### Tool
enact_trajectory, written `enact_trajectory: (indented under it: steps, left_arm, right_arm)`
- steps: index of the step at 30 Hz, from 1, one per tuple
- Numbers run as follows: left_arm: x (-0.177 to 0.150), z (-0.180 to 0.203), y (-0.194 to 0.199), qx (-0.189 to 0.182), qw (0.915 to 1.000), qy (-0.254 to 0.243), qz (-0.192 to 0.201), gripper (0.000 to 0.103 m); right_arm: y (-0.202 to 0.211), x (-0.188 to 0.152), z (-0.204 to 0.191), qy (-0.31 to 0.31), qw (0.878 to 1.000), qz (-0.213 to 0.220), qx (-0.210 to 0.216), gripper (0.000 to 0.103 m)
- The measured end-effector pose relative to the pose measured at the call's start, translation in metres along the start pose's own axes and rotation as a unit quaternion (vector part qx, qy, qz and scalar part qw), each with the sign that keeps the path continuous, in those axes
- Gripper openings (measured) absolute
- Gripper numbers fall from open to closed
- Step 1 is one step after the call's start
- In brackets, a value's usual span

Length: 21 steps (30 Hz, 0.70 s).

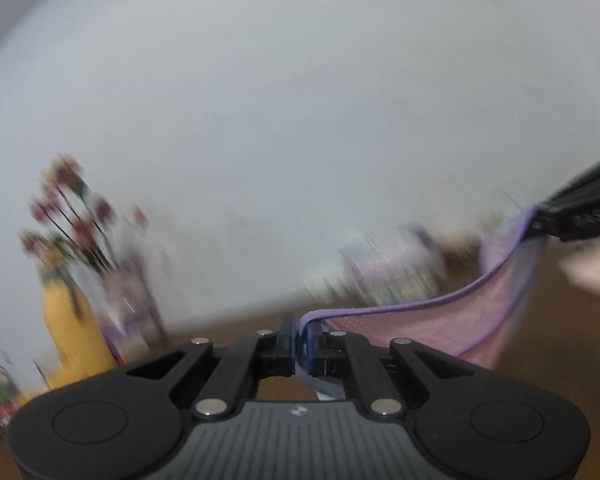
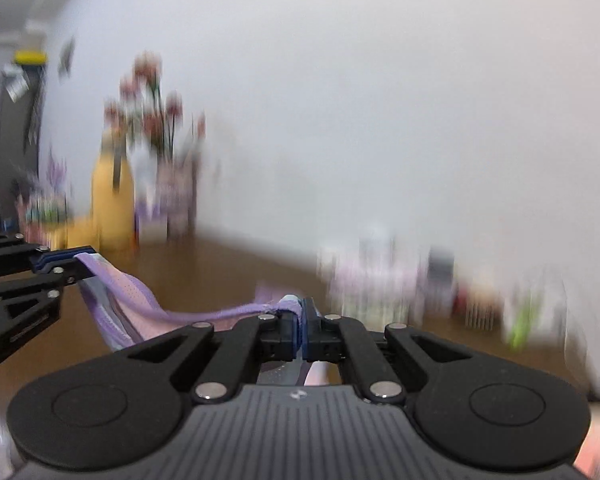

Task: Fold clothes
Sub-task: 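Lift the garment high with both grippers, stretching it between them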

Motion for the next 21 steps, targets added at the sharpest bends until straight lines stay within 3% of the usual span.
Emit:
enact_trajectory:
  steps: [4, 9, 13, 16, 21]
  left_arm:
    - [0.117, -0.049, -0.012, 0.048, 0.9936, 0.074, 0.071, 0.004]
    - [0.221, -0.078, 0.023, 0.107, 0.9786, 0.09, 0.151, 0.004]
    - [0.257, -0.085, 0.042, 0.13, 0.9762, 0.081, 0.154, 0.004]
    - [0.268, -0.095, 0.047, 0.131, 0.9766, 0.092, 0.144, 0.004]
    - [0.284, -0.108, 0.054, 0.136, 0.973, 0.112, 0.149, 0.004]
  right_arm:
    - [0.011, 0.13, 0.024, -0.01, 0.994, 0.107, -0.006, 0.001]
    - [0.036, 0.221, 0.026, -0.003, 0.985, 0.172, -0.012, 0.001]
    - [0.041, 0.25, 0.021, -0.005, 0.986, 0.165, -0.015, 0.001]
    - [0.049, 0.257, 0.025, -0.026, 0.984, 0.174, -0.001, 0.001]
    - [0.045, 0.268, 0.013, -0.002, 0.985, 0.174, -0.008, 0.001]
Point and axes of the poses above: each gripper's, at about its wrist camera, not at the fingertips, and y roughly against the way its jaws point, z to its right, x to its top, the point moved 6 cm from there along -y, roughly the way its jaws point, and after that the axes turned 2 degrees about -x, right-handed, at the moved point
